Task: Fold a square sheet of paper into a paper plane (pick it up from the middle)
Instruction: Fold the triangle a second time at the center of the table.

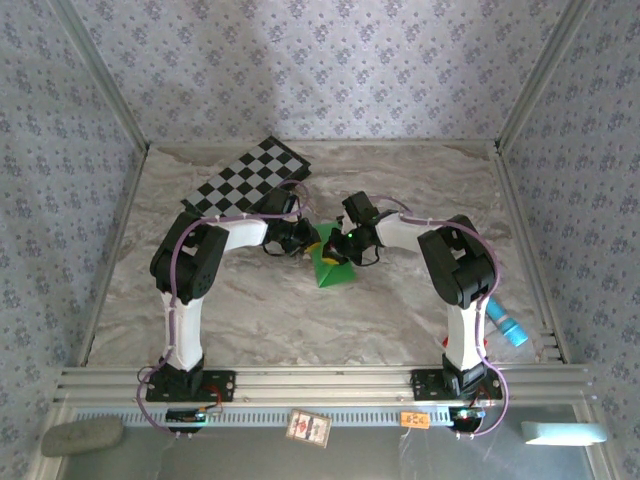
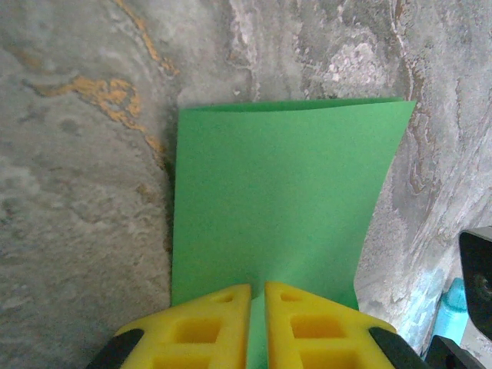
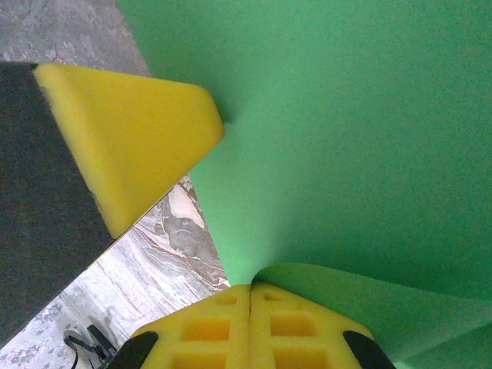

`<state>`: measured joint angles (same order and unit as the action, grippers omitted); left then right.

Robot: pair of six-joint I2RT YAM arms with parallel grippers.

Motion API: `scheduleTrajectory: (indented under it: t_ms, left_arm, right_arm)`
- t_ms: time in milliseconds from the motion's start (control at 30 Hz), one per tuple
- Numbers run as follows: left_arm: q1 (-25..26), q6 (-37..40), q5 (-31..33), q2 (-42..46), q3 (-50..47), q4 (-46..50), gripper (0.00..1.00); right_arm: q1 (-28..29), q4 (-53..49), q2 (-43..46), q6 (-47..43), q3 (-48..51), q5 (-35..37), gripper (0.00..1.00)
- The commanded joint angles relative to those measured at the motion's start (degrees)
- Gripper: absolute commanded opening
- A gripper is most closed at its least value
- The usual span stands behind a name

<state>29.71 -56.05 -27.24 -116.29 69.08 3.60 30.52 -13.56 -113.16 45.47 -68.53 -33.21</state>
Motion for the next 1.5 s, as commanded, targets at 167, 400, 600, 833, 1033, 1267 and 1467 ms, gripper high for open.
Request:
scheduleTrajectory:
  t_ms: [167,400,600,833,1033,1267,1467]
  left_arm:
    - [0.34,0.09,0.78,-2.4,-0.9,2.38,0.14]
    - [0.34,0.03,0.79,-2.36,-0.94,2.37,0.14]
    - [0.34,0.07,0.79,-2.33,-0.92,2.38,0.14]
    - [0.34,0.07,0.79,-2.2,-0.98,2.29,0.14]
    - [0.31,-0.02,0.79,-2.01,-0.83,2.46,0.14]
    - [-1.57,3.74,0.06,-2.54,7.02,8.2,0.16]
    - [-4.77,4.62,0.75,0.53,10.66,10.23,0.21]
  right_arm:
    - [0.41,-1.06,-1.36,-0.87,-0.9,0.52,0.02]
    - [0.43,-0.87,-1.78,-0.82,-0.9,0.25,0.02]
    - [0.5,-1.05,-2.15,-0.94,-0.99,0.16,0.02]
    - [0.5,-1.1,-2.58,-0.96,-0.99,0.34,0.02]
    - [0.48,-1.5,-3.0,-0.76,-0.9,0.91,0.04]
    - [0.04,-2.15,-3.76,-0.12,-0.37,1.22,0.15]
    - [-0.29,-2.12,-3.38,0.11,-0.29,1.58,0.28]
